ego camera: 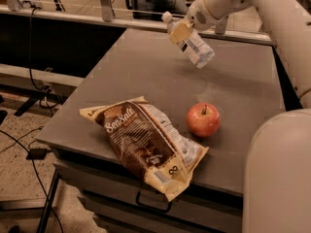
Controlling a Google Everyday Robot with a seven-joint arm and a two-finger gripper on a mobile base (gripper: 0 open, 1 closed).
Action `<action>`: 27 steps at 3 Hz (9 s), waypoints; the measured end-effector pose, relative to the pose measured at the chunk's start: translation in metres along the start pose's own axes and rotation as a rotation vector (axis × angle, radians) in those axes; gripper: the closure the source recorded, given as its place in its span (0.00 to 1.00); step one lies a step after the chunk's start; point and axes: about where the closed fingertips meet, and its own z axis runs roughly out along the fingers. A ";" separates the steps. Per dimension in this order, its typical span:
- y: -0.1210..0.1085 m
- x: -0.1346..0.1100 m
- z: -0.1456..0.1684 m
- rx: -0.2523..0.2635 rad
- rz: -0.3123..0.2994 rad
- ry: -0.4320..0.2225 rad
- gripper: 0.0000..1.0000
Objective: Place blue plastic bottle upright
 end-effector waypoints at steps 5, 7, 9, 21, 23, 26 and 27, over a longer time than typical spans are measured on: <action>-0.007 -0.008 -0.051 -0.115 -0.051 -0.527 1.00; -0.014 0.000 -0.096 -0.109 -0.074 -0.788 1.00; -0.029 0.042 -0.123 -0.068 -0.074 -0.852 1.00; -0.007 0.121 -0.186 -0.113 -0.046 -1.106 1.00; 0.025 0.130 -0.175 -0.057 -0.178 -1.144 1.00; 0.030 0.143 -0.171 -0.072 -0.230 -1.043 0.41; 0.032 0.148 -0.167 -0.120 -0.177 -1.037 0.17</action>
Offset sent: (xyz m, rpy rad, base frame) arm -0.0061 -0.0184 0.0131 0.1074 -0.0472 0.0299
